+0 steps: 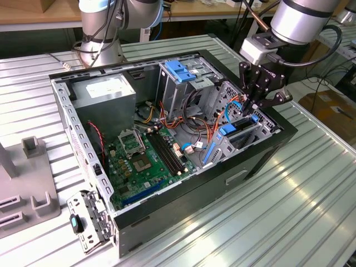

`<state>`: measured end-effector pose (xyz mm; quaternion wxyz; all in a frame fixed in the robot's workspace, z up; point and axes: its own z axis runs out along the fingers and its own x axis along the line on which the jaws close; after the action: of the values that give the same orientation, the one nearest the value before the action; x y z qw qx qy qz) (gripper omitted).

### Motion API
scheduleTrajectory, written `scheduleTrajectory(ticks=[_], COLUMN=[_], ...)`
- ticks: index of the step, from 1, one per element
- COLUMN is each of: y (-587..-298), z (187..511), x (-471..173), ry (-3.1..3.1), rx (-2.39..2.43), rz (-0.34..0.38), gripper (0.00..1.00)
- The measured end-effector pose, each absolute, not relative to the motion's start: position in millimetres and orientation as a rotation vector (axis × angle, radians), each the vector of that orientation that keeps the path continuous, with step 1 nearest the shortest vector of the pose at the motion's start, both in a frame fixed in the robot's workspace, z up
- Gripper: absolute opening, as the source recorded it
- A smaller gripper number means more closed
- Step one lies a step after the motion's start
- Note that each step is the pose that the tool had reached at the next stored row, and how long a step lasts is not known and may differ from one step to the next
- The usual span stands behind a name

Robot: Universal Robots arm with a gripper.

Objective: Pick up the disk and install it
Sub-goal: 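Insert the first disk wire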

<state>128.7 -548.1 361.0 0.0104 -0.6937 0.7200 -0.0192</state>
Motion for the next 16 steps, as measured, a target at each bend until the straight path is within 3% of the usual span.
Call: scheduleTrajectory(ticks=[6,16], y=[-549,-551], z=[360,357], x=[126,110], ry=[2.243,2.2], rx=[-2.161,-2.132], rz=[-0.062,-0.126], gripper=[0.16,0.16])
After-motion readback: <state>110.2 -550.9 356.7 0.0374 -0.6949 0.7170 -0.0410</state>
